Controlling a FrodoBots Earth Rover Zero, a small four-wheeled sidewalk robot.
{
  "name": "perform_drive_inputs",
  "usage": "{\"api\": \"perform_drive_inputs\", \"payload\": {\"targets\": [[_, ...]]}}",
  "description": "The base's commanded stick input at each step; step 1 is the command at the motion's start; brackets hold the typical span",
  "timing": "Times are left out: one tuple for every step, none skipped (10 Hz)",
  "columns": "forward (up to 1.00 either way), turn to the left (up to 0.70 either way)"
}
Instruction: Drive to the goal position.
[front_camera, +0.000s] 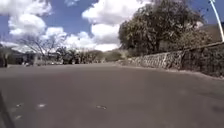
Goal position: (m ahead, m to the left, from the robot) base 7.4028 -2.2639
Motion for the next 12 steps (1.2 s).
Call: {"api": "perform_drive_inputs", "payload": {"targets": [[0.70, 0.00], [0.70, 0.00], [0.70, 0.00], [0.70, 0.00], [0.70, 0.00], [0.70, 0.00], [0.70, 0.00], [0.70, 0.00], [0.70, 0.00], [0.70, 0.00], [0.70, 0.00], [0.70, 0.00]]}}
